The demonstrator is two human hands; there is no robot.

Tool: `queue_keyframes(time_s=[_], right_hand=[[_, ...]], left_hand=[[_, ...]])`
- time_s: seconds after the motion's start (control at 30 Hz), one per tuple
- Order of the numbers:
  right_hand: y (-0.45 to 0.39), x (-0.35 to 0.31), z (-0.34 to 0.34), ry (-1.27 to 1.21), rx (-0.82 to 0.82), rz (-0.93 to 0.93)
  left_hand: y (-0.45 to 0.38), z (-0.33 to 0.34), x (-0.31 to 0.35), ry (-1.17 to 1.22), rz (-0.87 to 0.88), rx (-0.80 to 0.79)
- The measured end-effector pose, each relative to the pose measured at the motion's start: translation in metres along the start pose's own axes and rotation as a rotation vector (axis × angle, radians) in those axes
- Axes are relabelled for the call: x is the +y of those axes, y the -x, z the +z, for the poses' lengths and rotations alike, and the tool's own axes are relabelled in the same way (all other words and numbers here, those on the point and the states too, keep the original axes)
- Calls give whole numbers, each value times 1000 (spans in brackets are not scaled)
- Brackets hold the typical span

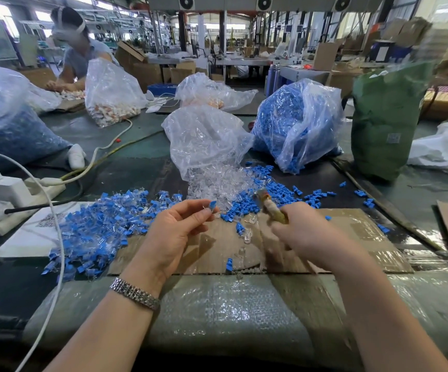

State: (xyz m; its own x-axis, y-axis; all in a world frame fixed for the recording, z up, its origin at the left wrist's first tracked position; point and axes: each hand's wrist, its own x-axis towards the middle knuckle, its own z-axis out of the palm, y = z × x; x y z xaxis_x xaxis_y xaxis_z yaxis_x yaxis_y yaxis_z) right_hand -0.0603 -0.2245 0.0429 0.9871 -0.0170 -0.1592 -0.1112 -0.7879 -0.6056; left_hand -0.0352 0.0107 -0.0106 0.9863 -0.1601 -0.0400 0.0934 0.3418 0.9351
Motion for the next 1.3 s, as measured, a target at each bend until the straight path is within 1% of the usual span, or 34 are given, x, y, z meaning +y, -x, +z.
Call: queue_keyframes(time_s=[0.07,0.1,0.13,0.2,0.37,0.57,0.67,0.8,0.9,1.0,1.07,1.13,1.2,1.23,1.3], right_hand=[[5,-9,-1,-57,-211,-74],[7,-15,0,-45,-288,-104],[8,-20,1,-17,-330,-126],[8,-27,3,15,-349,-149],[9,-36,7,-100,-372,-179],[8,-36,12,-114,-373,-180],[10,-35,17,-138,-340,-174],[9,-35,28,-108,-279,-152],[9,-36,30,-74,-275,-152],[11,-35,25,-132,-305,-139],[11,-31,16,-161,-303,-118],[5,-21,8,-123,-200,-83],[-6,-8,2,23,-26,-25],[-12,-1,1,116,48,7],[-21,12,2,270,127,82]], left_hand=[[-1,2,0,12,20,12],[-1,3,1,5,41,21],[-1,4,1,0,59,29],[0,6,1,1,75,40],[-1,5,1,-52,77,37],[2,5,1,-165,95,29],[4,4,2,-189,74,41],[7,7,2,-263,100,61],[7,7,2,-300,109,64],[8,8,2,-347,139,84],[7,9,0,-396,215,169],[4,5,0,-528,328,359],[2,0,0,-713,407,537],[1,-1,0,-790,426,597],[-1,-2,-1,-907,442,648]])
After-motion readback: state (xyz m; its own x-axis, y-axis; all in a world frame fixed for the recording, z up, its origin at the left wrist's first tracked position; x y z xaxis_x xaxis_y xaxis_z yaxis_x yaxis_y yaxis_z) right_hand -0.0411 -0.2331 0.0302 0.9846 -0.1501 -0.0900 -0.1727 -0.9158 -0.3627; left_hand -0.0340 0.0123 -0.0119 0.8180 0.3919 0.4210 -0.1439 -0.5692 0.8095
